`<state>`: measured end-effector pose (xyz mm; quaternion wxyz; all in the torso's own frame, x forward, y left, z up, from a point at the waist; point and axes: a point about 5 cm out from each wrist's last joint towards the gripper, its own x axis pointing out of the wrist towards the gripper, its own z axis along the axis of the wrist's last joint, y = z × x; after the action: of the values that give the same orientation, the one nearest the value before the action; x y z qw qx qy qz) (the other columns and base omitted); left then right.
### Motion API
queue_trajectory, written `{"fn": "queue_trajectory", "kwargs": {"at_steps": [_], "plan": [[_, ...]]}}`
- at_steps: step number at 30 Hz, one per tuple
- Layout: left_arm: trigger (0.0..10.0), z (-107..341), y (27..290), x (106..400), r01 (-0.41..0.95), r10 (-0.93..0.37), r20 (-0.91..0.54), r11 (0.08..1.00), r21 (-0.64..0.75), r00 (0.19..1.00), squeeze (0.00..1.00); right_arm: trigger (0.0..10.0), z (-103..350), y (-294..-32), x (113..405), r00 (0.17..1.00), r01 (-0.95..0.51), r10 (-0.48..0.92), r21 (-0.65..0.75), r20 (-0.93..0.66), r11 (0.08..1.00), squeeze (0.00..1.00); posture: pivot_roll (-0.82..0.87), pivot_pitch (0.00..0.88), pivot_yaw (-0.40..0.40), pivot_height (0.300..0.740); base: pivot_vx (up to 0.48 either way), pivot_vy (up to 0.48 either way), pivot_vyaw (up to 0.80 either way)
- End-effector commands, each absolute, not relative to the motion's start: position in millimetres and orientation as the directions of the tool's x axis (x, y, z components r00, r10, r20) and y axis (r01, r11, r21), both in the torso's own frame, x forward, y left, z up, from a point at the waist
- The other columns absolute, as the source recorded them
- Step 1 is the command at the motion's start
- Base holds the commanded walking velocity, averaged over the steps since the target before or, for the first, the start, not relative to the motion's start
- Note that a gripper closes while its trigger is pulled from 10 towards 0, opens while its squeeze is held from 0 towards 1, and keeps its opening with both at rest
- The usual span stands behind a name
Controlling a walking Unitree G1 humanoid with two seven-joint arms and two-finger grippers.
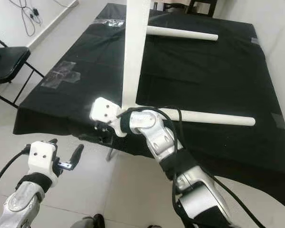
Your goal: Building children table
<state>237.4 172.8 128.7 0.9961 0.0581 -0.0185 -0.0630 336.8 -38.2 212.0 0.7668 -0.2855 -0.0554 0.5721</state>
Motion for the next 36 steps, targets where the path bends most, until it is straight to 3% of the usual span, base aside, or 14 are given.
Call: {"fn": "queue_trajectory", "kwargs": {"at_steps": [1, 5, 8, 11, 13, 16, 20, 30, 34, 36], "plan": [[10.0, 125, 171, 234, 0.125, -0.127, 0.006, 0.985, 0.122, 0.992, 0.00, 10.0, 205, -54, 337, 0.306, -0.862, 0.894, -0.495, -0.328, 0.113, 0.00, 0.12, 0.228, -0.056, 0.740, 0.000, 0.000, 0.00], [10.0, 125, 171, 233, 0.127, -0.128, 0.004, 0.985, 0.119, 0.992, 0.00, 10.0, 202, -95, 331, 0.205, -0.910, 0.860, -0.415, -0.467, -0.009, 0.00, 0.11, 0.232, -0.057, 0.740, 0.000, 0.000, 0.00], [10.0, 125, 171, 233, 0.128, -0.129, 0.003, 0.985, 0.117, 0.992, 0.00, 10.0, 202, -113, 330, 0.183, -0.923, 0.836, -0.382, -0.517, -0.034, 0.00, 0.11, 0.233, -0.057, 0.740, 0.000, 0.000, 0.00], [10.0, 125, 171, 232, 0.130, -0.131, 0.002, 0.985, 0.114, 0.991, 0.00, 10.0, 203, -130, 335, 0.203, -0.929, 0.794, -0.369, -0.573, -0.028, 0.00, 0.11, 0.238, -0.057, 0.740, 0.000, 0.000, 0.00], [10.0, 125, 171, 231, 0.132, -0.133, 0.000, 0.985, 0.112, 0.991, 0.00, 10.0, 203, -141, 344, 0.268, -0.918, 0.730, -0.396, -0.629, -0.004, 0.00, 0.11, 0.245, -0.056, 0.740, 0.000, 0.000, 0.00], [10.0, 125, 171, 231, 0.132, -0.133, -0.001, 0.985, 0.113, 0.991, 0.00, 10.0, 203, -139, 348, 0.298, -0.907, 0.704, -0.422, -0.644, -0.003, 0.00, 0.12, 0.249, -0.058, 0.740, 0.000, 0.000, 0.00], [10.0, 126, 169, 229, 0.139, -0.140, -0.003, 0.984, 0.114, 0.990, 0.00, 10.0, 202, -122, 362, 0.408, -0.868, 0.675, -0.489, -0.615, 0.080, 0.00, 0.12, 0.256, -0.058, 0.740, 0.000, 0.000, 0.00], [10.0, 126, 167, 226, 0.154, -0.154, -0.008, 0.982, 0.108, 0.988, 0.00, 10.0, 217, -100, 365, 0.419, -0.853, 0.745, -0.505, -0.519, 0.128, 0.00, 0.12, 0.265, -0.065, 0.740, 0.000, 0.000, 0.00], [10.0, 126, 165, 225, 0.159, -0.159, -0.010, 0.982, 0.103, 0.987, 0.00, 10.0, 232, -71, 374, 0.474, -0.809, 0.791, -0.546, -0.386, 0.218, 0.00, 0.12, 0.271, -0.072, 0.740, 0.000, 0.000, 0.00], [10.0, 126, 165, 225, 0.159, -0.159, -0.010, 0.982, 0.103, 0.987, 0.00, 10.0, 232, -71, 374, 0.474, -0.809, 0.791, -0.546, -0.386, 0.218, 0.00, 0.12, 0.271, -0.072, 0.740, 0.000, 0.000, 0.00]]}}
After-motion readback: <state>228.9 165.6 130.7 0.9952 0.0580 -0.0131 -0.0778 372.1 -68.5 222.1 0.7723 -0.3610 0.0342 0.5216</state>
